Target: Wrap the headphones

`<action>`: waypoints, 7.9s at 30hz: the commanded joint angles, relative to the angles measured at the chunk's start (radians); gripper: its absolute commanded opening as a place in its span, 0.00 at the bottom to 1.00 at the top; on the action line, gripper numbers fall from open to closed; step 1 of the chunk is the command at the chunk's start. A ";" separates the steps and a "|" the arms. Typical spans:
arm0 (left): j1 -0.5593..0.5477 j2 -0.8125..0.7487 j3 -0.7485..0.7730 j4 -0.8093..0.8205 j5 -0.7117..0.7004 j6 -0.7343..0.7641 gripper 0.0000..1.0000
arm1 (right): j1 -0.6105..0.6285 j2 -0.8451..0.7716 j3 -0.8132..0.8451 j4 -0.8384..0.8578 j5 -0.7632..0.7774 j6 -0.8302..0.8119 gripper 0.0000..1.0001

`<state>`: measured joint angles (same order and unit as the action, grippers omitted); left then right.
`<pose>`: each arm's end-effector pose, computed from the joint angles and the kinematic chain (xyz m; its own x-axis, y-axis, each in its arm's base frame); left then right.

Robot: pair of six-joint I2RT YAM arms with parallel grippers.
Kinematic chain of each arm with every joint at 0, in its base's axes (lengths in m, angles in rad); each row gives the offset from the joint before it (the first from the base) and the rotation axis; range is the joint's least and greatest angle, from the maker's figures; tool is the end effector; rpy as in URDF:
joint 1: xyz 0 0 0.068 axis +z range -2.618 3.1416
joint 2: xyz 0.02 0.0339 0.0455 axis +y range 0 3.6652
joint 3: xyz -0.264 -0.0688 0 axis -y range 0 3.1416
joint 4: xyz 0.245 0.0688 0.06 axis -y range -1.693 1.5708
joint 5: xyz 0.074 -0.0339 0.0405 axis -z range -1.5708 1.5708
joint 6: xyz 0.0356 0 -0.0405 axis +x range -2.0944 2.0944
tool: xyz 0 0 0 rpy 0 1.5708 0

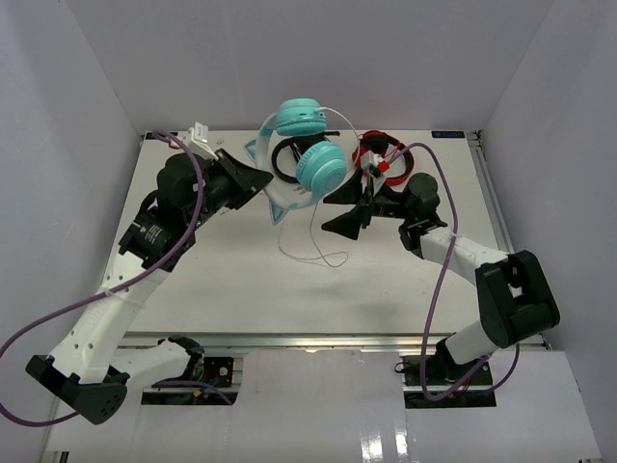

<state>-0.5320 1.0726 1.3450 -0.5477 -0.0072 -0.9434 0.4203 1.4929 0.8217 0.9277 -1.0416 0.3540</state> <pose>0.1890 -0.1109 0.4393 -0.5433 -0.6196 -0.5665 0.1046 0.6196 -0.7779 0.2774 0.1576 0.2946 -0.1184 0.1388 -0.9832 -0.9885 0.0769 0.1299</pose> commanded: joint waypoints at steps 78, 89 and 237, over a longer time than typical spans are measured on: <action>0.003 -0.009 -0.085 0.152 -0.448 -0.350 0.00 | 0.318 -0.113 0.274 -1.298 0.630 -0.868 0.08; 0.001 0.275 -0.094 0.151 -0.498 0.011 0.00 | 0.420 -0.258 0.367 -1.462 1.306 -1.206 0.08; -0.076 0.085 -0.042 0.403 -0.056 0.283 0.00 | -0.128 0.030 0.141 -0.302 -0.117 0.109 0.15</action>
<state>-0.5933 1.1572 1.1978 -0.2052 0.0700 -0.6046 0.2355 1.4746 0.8959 0.5161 -1.1046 0.3928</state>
